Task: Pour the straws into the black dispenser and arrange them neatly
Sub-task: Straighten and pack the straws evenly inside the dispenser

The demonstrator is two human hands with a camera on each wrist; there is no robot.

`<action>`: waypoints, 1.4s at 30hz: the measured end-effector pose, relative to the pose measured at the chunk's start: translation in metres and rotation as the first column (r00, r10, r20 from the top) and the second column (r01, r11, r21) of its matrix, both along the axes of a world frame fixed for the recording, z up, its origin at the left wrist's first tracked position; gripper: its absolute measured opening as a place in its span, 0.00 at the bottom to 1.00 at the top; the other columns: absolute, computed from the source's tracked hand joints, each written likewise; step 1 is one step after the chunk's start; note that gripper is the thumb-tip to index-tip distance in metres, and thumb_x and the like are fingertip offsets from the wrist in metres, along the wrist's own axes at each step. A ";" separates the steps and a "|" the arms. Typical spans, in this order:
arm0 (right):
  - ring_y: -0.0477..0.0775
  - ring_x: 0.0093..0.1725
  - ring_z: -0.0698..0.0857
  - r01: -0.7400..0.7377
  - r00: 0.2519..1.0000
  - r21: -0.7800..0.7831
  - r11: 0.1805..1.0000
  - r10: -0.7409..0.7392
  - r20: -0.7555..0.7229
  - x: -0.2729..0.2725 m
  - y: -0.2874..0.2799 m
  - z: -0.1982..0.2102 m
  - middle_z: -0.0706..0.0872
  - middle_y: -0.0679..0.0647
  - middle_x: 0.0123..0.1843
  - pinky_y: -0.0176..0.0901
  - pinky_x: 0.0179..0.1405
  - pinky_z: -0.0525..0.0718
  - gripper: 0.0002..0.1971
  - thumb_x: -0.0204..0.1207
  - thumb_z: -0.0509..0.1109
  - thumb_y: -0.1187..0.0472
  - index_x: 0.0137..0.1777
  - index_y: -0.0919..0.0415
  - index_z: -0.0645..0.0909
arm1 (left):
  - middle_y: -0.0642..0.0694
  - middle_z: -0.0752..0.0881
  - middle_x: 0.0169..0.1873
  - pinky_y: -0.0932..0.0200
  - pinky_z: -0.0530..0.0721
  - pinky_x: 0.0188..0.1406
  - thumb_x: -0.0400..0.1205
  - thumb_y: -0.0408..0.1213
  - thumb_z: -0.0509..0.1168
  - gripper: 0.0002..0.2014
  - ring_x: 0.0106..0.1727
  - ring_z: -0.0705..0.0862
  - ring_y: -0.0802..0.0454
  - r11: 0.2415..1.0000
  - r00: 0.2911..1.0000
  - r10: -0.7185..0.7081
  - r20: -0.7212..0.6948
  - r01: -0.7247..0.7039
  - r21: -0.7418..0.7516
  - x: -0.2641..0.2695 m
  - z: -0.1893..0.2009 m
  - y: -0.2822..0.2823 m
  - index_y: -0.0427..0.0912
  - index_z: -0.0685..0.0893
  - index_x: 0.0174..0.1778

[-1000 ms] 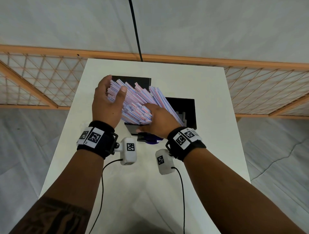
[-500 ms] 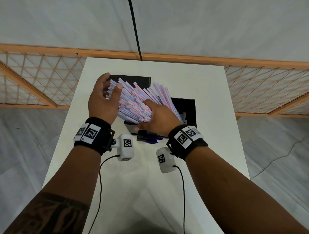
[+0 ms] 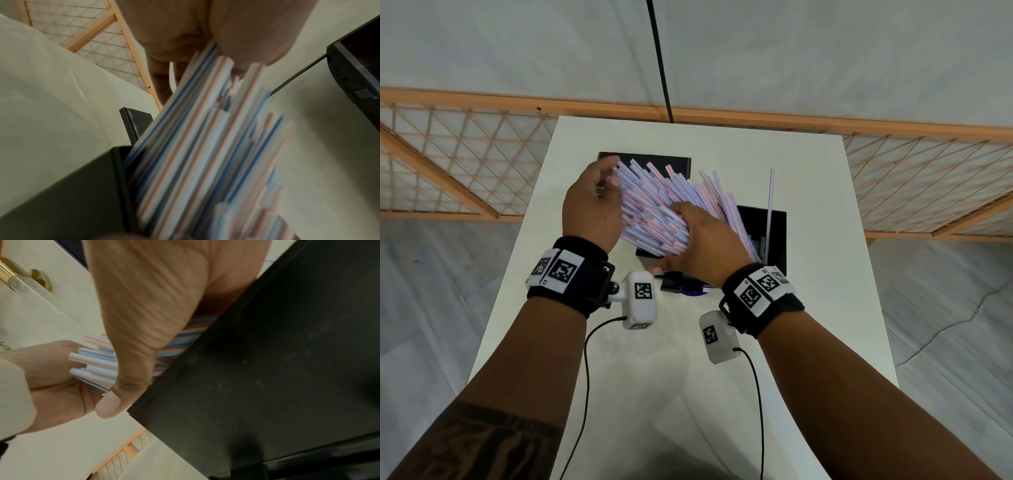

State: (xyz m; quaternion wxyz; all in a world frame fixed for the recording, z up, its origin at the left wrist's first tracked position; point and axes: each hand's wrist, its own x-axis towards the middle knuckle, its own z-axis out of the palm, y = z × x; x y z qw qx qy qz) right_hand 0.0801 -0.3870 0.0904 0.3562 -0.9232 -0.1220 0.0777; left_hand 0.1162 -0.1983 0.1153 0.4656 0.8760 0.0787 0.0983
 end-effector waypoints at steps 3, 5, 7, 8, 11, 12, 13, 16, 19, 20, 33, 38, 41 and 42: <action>0.49 0.65 0.82 0.077 0.994 0.110 0.991 -0.085 0.066 -0.010 -0.008 0.004 0.83 0.48 0.69 0.48 0.66 0.83 0.49 0.54 0.89 0.38 0.75 0.53 0.74 | 0.54 0.85 0.62 0.72 0.77 0.63 0.89 0.40 0.59 0.16 0.61 0.83 0.58 0.995 0.999 0.044 0.000 -0.044 -0.092 -0.001 0.005 -0.002 0.48 0.83 0.70; 0.45 0.59 0.83 0.137 0.970 0.193 0.971 -0.171 0.171 -0.017 -0.020 0.007 0.83 0.46 0.62 0.45 0.60 0.84 0.44 0.54 0.88 0.38 0.69 0.54 0.78 | 0.57 0.84 0.63 0.59 0.79 0.69 0.89 0.45 0.59 0.17 0.65 0.82 0.58 0.988 0.997 0.075 0.002 -0.074 -0.137 -0.005 0.009 -0.004 0.48 0.82 0.71; 0.46 0.59 0.81 0.236 0.921 0.244 0.941 -0.296 0.252 -0.023 -0.035 0.006 0.81 0.45 0.60 0.44 0.60 0.83 0.41 0.56 0.87 0.36 0.66 0.54 0.79 | 0.57 0.83 0.65 0.58 0.79 0.69 0.88 0.52 0.59 0.20 0.66 0.82 0.59 0.985 0.997 0.077 0.007 -0.075 -0.158 -0.011 0.012 -0.007 0.48 0.79 0.74; 0.46 0.62 0.80 0.309 0.889 0.256 0.916 -0.374 0.264 -0.024 -0.043 0.005 0.80 0.46 0.62 0.46 0.62 0.82 0.41 0.57 0.86 0.35 0.67 0.54 0.78 | 0.56 0.81 0.68 0.58 0.79 0.69 0.87 0.56 0.60 0.23 0.66 0.81 0.59 0.989 0.998 0.063 0.016 -0.061 -0.138 -0.015 0.013 -0.009 0.49 0.77 0.75; 0.49 0.70 0.76 0.490 0.841 0.197 0.849 -0.520 0.147 -0.021 -0.058 -0.002 0.76 0.48 0.70 0.50 0.70 0.80 0.51 0.54 0.83 0.28 0.74 0.54 0.72 | 0.53 0.74 0.74 0.60 0.75 0.67 0.82 0.65 0.62 0.33 0.69 0.77 0.58 1.000 0.999 -0.017 0.051 0.016 0.020 -0.023 0.012 -0.015 0.50 0.71 0.79; 0.49 0.69 0.77 0.483 0.861 0.156 0.862 -0.499 0.092 -0.018 -0.058 -0.004 0.77 0.49 0.70 0.50 0.69 0.80 0.54 0.52 0.81 0.24 0.74 0.53 0.72 | 0.51 0.72 0.75 0.61 0.73 0.67 0.80 0.66 0.64 0.36 0.70 0.75 0.58 0.997 0.997 -0.050 0.051 0.047 0.059 -0.025 0.011 -0.018 0.50 0.70 0.80; 0.50 0.65 0.79 0.432 0.896 0.119 0.894 -0.440 0.055 -0.016 -0.056 -0.006 0.80 0.49 0.67 0.51 0.65 0.83 0.53 0.51 0.80 0.22 0.72 0.52 0.73 | 0.50 0.71 0.76 0.62 0.71 0.68 0.78 0.66 0.66 0.38 0.72 0.73 0.58 0.994 0.996 -0.079 0.045 0.075 0.083 -0.025 0.010 -0.021 0.49 0.69 0.80; 0.48 0.58 0.82 0.204 0.979 0.083 0.975 -0.202 -0.037 -0.010 -0.042 -0.009 0.83 0.45 0.60 0.53 0.58 0.86 0.48 0.50 0.82 0.25 0.68 0.48 0.77 | 0.47 0.69 0.77 0.63 0.69 0.72 0.74 0.63 0.73 0.43 0.76 0.70 0.55 0.986 0.993 -0.115 0.019 0.112 0.121 -0.023 0.006 -0.027 0.47 0.67 0.81; 0.47 0.64 0.82 0.085 0.987 0.036 0.996 -0.079 -0.143 -0.005 -0.030 -0.013 0.81 0.44 0.67 0.53 0.64 0.85 0.53 0.50 0.84 0.28 0.77 0.43 0.70 | 0.46 0.67 0.79 0.57 0.72 0.76 0.73 0.60 0.76 0.46 0.78 0.69 0.52 0.983 0.994 -0.107 -0.002 0.106 0.147 -0.023 0.001 -0.027 0.46 0.65 0.82; 0.48 0.66 0.82 0.045 0.986 0.005 0.999 -0.044 -0.159 -0.003 -0.027 -0.013 0.81 0.44 0.70 0.54 0.66 0.84 0.57 0.51 0.84 0.28 0.81 0.43 0.65 | 0.46 0.66 0.79 0.57 0.72 0.76 0.73 0.60 0.76 0.46 0.78 0.69 0.51 0.984 0.995 -0.101 -0.006 0.101 0.149 -0.023 0.000 -0.028 0.46 0.64 0.82; 0.52 0.66 0.83 -0.017 0.994 -0.128 0.992 0.003 -0.108 0.011 -0.010 -0.008 0.84 0.45 0.68 0.63 0.73 0.73 0.52 0.58 0.85 0.37 0.82 0.48 0.65 | 0.45 0.67 0.78 0.66 0.71 0.63 0.79 0.51 0.73 0.40 0.74 0.74 0.51 0.992 0.998 -0.005 -0.056 0.013 0.129 -0.018 -0.007 -0.025 0.48 0.64 0.84; 0.56 0.61 0.86 -0.033 0.986 -0.092 0.995 0.017 -0.167 0.015 -0.006 -0.003 0.85 0.50 0.65 0.57 0.66 0.83 0.52 0.58 0.87 0.41 0.80 0.50 0.65 | 0.45 0.68 0.78 0.68 0.69 0.64 0.81 0.50 0.72 0.37 0.74 0.74 0.50 0.989 0.999 0.006 -0.048 0.001 0.148 -0.017 -0.008 -0.026 0.46 0.65 0.84; 0.55 0.56 0.87 -0.038 0.992 -0.115 0.993 0.023 -0.126 0.016 -0.006 0.001 0.86 0.50 0.61 0.56 0.58 0.87 0.48 0.57 0.88 0.41 0.75 0.51 0.68 | 0.46 0.69 0.78 0.66 0.69 0.65 0.81 0.53 0.70 0.37 0.74 0.74 0.49 0.987 0.998 0.015 -0.053 -0.006 0.162 -0.016 -0.007 -0.025 0.47 0.65 0.84; 0.55 0.54 0.87 -0.041 0.994 -0.135 0.990 0.026 -0.110 0.016 -0.006 0.002 0.86 0.49 0.60 0.57 0.57 0.87 0.47 0.57 0.87 0.40 0.74 0.51 0.68 | 0.46 0.69 0.78 0.65 0.69 0.65 0.81 0.54 0.70 0.37 0.74 0.74 0.49 0.985 0.998 0.016 -0.056 -0.006 0.173 -0.016 -0.007 -0.025 0.46 0.65 0.84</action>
